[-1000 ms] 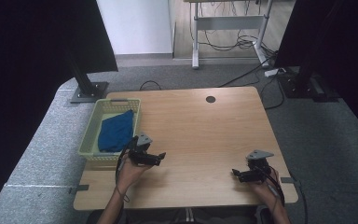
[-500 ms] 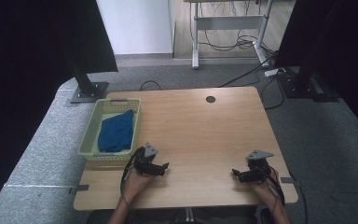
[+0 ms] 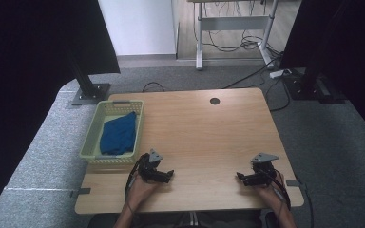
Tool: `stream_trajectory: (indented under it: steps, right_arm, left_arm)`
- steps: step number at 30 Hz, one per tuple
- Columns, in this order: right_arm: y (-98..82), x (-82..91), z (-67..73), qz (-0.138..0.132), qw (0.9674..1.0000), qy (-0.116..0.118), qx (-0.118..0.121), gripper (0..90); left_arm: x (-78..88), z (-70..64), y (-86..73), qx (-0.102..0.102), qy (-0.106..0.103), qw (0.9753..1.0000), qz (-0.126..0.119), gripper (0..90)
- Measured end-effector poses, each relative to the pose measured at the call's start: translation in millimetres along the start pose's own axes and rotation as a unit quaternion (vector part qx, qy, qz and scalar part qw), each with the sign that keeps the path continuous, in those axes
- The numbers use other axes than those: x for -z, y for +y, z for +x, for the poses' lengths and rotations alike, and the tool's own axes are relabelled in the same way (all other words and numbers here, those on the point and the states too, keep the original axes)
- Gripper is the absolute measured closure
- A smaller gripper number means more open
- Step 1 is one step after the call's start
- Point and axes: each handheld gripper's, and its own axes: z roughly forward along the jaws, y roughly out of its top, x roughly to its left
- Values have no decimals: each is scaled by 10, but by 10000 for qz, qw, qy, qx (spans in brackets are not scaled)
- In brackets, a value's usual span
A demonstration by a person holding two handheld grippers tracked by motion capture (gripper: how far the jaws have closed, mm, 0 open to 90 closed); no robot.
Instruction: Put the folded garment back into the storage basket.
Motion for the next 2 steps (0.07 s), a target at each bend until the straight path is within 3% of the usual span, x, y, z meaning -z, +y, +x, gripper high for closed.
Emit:
stream_trajectory:
  steps: [2]
  right_arm:
    - [0, 0, -1, 0, 10000, 2, 0, 83]
  left_arm:
    - [2, 0, -2, -13, -10, 10000, -2, 0]
